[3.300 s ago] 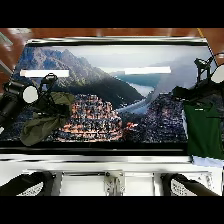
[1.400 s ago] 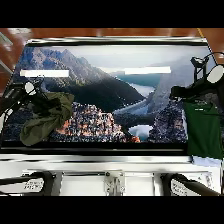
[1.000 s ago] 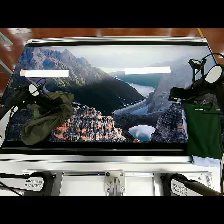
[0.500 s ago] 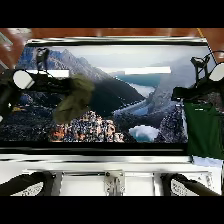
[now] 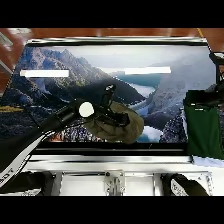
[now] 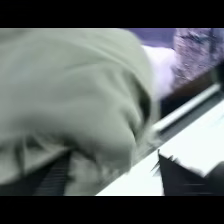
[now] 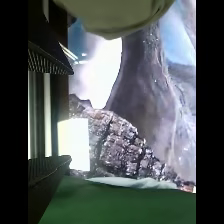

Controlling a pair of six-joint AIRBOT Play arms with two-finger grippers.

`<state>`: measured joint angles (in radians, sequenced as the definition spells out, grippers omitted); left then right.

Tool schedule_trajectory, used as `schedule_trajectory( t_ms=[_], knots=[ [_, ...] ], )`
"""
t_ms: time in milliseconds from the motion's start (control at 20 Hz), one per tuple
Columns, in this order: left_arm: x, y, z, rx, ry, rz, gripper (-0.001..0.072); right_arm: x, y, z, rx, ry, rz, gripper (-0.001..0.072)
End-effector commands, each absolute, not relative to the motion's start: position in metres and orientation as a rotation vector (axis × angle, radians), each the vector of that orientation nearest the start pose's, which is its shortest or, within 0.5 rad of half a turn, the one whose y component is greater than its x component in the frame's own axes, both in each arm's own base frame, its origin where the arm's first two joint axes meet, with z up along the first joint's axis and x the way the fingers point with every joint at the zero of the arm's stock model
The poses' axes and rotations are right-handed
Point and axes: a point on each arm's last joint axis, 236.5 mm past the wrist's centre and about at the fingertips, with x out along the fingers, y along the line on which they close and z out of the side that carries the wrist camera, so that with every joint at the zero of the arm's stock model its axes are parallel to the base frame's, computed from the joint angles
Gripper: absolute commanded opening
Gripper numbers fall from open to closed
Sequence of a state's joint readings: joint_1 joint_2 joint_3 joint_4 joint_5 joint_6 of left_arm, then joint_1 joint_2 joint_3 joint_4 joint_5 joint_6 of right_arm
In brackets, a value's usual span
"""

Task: Fold the shirts.

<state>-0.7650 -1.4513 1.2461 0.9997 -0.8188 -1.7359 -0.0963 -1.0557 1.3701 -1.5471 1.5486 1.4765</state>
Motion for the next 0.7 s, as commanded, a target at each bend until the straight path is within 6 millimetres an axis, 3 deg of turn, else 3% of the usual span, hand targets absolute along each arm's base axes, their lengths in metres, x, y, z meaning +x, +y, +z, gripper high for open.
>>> schedule_trajectory(
  t_ms=[0,200,300,450,550,650],
  knots=[
    [0.285,-0.385,0.016,-0.298,1.336,-0.767,0.0679,0.31,-0.032,0.119,-0.027,1.305,-0.022,0.0617],
    [0.307,-0.256,0.015,-0.201,1.476,-0.606,0.0665,0.323,-0.017,0.073,0.132,1.419,0.08,0.0623],
    [0.304,-0.212,0.007,-0.247,1.524,-0.531,0.0665,0.336,0.003,0.055,0.304,1.454,0.192,0.0623],
    [0.276,-0.177,-0.035,-0.335,1.617,-0.422,0.0665,0.349,0.013,0.028,0.434,1.508,0.253,0.0623],
    [0.256,-0.174,-0.062,-0.379,1.666,-0.397,0.0663,0.352,0.016,0.006,0.451,1.562,0.259,0.0623],
    [0.248,-0.179,-0.078,-0.432,1.666,-0.384,0.0662,0.354,0.022,-0.013,0.449,1.605,0.273,0.0623]
  ],
)
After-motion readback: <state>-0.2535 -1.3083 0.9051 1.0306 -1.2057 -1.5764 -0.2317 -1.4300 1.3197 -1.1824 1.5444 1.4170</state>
